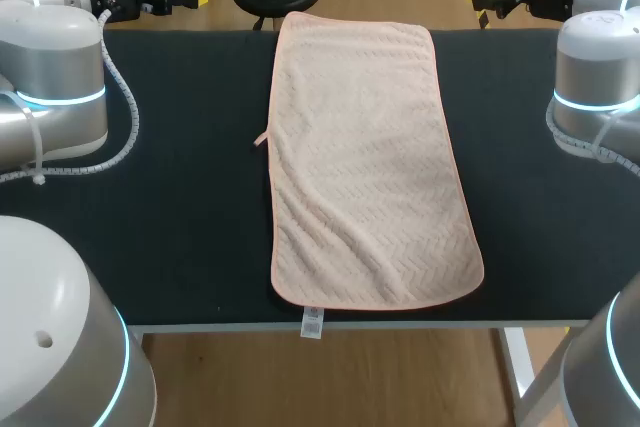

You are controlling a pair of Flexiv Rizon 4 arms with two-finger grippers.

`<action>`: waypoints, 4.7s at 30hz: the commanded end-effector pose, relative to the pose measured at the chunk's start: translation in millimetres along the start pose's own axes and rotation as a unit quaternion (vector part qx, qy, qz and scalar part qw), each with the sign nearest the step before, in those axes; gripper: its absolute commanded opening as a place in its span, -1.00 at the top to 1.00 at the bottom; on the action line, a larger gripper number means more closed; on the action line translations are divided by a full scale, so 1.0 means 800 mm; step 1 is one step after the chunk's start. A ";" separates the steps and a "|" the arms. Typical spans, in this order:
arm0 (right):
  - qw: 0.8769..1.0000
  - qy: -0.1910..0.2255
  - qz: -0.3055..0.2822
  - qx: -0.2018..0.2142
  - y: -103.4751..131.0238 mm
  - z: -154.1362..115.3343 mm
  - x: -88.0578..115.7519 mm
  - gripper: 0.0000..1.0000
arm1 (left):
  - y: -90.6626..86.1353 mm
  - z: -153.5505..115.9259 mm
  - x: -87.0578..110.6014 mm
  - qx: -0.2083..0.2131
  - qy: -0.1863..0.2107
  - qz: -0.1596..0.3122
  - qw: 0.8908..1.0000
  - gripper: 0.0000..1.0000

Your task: Fold the towel

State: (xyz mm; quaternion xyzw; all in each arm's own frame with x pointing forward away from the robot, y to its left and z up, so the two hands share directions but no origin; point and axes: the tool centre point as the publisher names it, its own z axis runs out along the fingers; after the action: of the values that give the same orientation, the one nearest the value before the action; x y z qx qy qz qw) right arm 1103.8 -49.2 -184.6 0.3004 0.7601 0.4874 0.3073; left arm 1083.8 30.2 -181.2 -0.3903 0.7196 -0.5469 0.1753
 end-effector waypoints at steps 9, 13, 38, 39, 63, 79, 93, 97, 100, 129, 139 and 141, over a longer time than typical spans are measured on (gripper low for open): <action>1.000 0.001 0.000 0.001 0.000 0.000 -0.001 -1.00 | 0.001 0.000 0.001 0.001 -0.001 0.000 1.000 -1.00; 1.000 0.001 0.000 0.001 0.000 0.000 -0.001 -1.00 | 0.001 0.000 0.001 0.001 -0.001 0.000 1.000 -1.00; 0.887 0.116 -0.395 0.210 0.003 0.027 0.027 -1.00 | 0.034 -0.001 0.007 -0.250 0.046 0.352 0.901 -1.00; 0.887 0.116 -0.395 0.210 0.003 0.027 0.027 -1.00 | 0.034 -0.001 0.007 -0.250 0.046 0.352 0.901 -1.00; 0.858 0.149 -0.357 0.339 -0.027 0.026 0.081 -1.00 | 0.071 0.021 0.048 -0.347 0.124 0.422 0.829 -1.00; 0.824 0.185 -0.369 0.387 -0.105 0.025 0.134 -1.00 | 0.149 0.083 0.115 -0.427 0.172 0.430 0.776 -1.00; 0.803 0.223 -0.366 0.414 -0.173 0.031 0.157 -1.00 | 0.214 0.117 0.125 -0.465 0.195 0.412 0.759 -1.00; 0.799 0.230 -0.367 0.417 -0.186 0.032 0.159 -1.00 | 0.221 0.126 0.132 -0.460 0.198 0.408 0.763 -1.00; 0.799 0.234 -0.365 0.417 -0.196 0.033 0.160 -1.00 | 0.224 0.135 0.138 -0.461 0.199 0.408 0.763 -1.00; 0.784 0.264 -0.355 0.436 -0.253 0.041 0.162 -1.00 | 0.267 0.183 0.143 -0.493 0.188 0.389 0.755 -1.00; 0.784 0.282 -0.331 0.443 -0.273 0.047 0.164 -1.00 | 0.285 0.185 0.151 -0.496 0.194 0.385 0.754 -1.00; 0.783 0.283 -0.331 0.444 -0.275 0.049 0.163 -1.00 | 0.284 0.184 0.152 -0.492 0.196 0.383 0.757 -1.00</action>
State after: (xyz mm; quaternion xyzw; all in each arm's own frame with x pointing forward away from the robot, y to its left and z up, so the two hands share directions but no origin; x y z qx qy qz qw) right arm 1010.2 -6.1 -419.5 -0.0177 0.9977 0.0287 0.0580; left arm 1020.8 -133.8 -417.0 0.0022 0.9976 -0.0686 0.0110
